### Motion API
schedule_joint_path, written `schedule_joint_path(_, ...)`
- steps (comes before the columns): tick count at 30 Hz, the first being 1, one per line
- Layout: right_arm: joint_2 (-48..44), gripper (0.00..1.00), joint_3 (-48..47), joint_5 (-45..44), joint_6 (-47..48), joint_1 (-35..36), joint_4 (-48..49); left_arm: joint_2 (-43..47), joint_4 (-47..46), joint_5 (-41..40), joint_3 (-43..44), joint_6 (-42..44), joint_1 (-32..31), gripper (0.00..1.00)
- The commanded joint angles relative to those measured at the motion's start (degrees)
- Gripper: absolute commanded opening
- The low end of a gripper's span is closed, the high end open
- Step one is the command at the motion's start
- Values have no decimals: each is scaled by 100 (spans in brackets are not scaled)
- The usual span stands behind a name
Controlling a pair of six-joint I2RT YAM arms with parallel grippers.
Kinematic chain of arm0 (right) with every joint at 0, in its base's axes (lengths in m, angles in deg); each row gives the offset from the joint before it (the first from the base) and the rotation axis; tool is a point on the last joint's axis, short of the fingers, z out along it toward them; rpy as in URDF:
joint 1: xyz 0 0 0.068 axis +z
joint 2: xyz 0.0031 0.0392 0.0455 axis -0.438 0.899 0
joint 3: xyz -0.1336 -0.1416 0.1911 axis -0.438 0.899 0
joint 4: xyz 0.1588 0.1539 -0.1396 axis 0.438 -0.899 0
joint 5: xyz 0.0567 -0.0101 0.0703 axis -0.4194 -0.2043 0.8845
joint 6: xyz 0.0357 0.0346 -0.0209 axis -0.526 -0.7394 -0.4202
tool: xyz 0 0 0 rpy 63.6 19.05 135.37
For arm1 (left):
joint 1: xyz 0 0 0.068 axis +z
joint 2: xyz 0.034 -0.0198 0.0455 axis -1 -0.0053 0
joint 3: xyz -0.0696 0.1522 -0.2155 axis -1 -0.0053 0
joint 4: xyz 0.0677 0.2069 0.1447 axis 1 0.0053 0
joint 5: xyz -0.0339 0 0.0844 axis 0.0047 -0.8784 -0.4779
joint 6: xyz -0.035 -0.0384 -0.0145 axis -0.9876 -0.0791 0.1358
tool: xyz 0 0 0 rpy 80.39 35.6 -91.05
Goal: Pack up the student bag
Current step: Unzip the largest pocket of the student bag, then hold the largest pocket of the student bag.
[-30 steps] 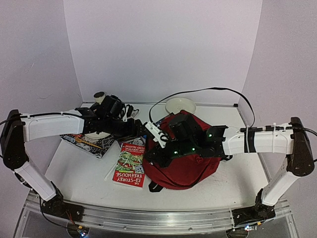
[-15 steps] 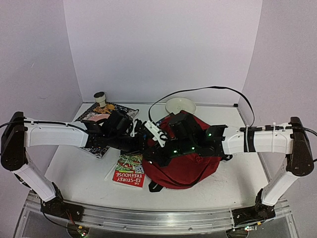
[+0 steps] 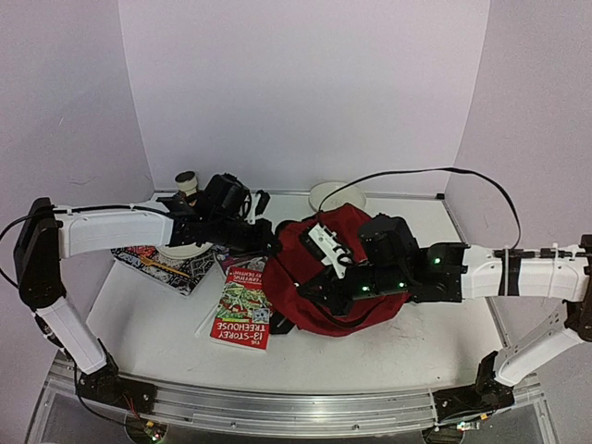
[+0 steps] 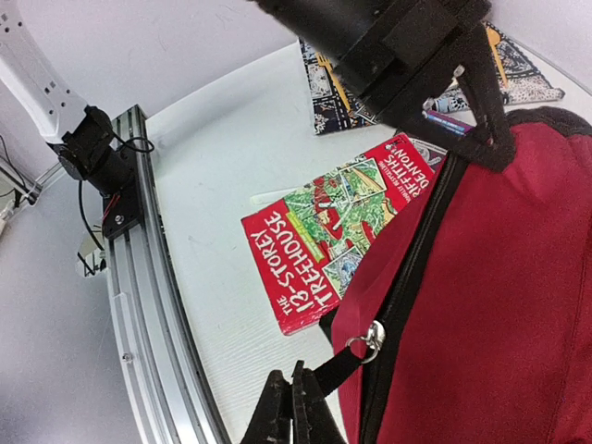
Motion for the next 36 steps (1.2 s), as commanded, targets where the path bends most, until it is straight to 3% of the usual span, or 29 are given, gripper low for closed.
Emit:
schedule_joint_path(1, -695, 0, 268, 453, -56, 67, -183, -433, 254, -487, 953, 908, 432, 0)
schedule_joint_path(12, -971, 0, 465, 382, -38, 88, -397, -1879, 780, -933, 2641, 1578, 722, 0)
schedule_joint_path(15, -808, 0, 384, 161, -37, 88, -348, -2008, 805, -586, 2782, 1407, 711, 9)
schedule_joint_path(25, 110, 0, -282, -93, 89, 83, 19, -897, 781, -632, 1517, 574, 657, 51)
schedule_joint_path(30, 468, 0, -578, 22, 149, 85, 85, -161, 741, -834, 774, 67, 448, 64)
schedule_joint_path(36, 648, 0, -670, 134, 172, 86, 155, 436, 417, -887, -156, -759, -170, 72)
